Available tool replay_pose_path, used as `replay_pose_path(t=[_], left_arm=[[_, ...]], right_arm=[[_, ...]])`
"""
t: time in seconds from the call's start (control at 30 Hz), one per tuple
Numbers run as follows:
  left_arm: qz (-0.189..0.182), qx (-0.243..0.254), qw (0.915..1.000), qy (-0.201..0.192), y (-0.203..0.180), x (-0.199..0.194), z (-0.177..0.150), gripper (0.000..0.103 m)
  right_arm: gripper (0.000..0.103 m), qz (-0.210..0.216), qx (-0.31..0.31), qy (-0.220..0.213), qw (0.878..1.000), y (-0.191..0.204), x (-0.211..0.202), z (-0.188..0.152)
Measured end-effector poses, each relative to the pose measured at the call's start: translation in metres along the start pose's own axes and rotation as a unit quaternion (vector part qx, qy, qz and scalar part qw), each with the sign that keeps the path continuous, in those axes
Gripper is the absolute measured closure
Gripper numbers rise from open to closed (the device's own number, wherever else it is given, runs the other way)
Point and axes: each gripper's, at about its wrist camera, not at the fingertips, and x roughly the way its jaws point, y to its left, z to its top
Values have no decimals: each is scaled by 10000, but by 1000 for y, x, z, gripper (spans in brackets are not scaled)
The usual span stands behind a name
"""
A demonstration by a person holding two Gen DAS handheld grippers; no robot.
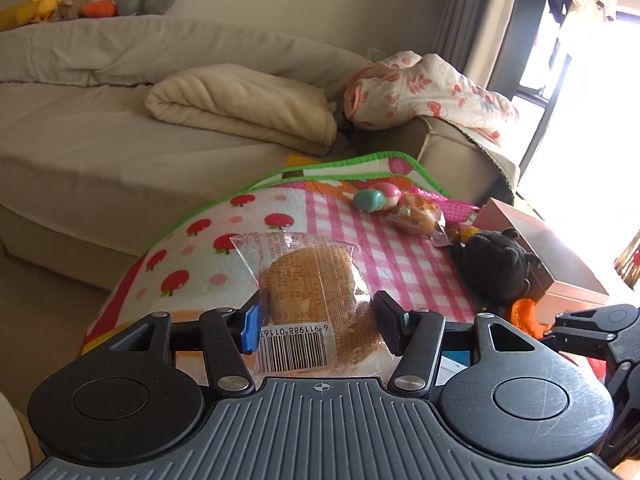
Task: Organize objects
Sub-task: 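Grasp the wrapped bread bun with the left tool while the right tool grasps the white plastic box, then drop the bread bun into the pink box with the left tool while the right tool carries the white box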
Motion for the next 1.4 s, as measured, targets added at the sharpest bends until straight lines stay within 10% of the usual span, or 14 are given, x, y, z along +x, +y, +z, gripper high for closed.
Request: replay_pose_path(t=[0.23,0.43,0.67,0.93,1.2,1.4], left_arm=[[20,59,10000,29,-3,-16,-10,42],[33,485,9987,130,-23,-30,-18,42],[-926,1073,9891,397,-82,-37,-22,42],[-1963,1866,9626,120,-220,18,39,42],[-1606,1842,9674,671,-313,157,61,41],[-1589,1351,9773,374,-298,163,52,43]], right_arm=[[9,-227,-177,-37,9996,-4,30,23],[55,-679,-360,57,9970,17,36,8],[55,-1031,494,-440,9925,7,-63,-48],[55,-2426,1196,-1248,9546,-24,-165,-111],[55,-2841,1886,-1654,9254,-66,-195,-137],[55,-2898,2116,-1621,9192,-92,-192,-142]])
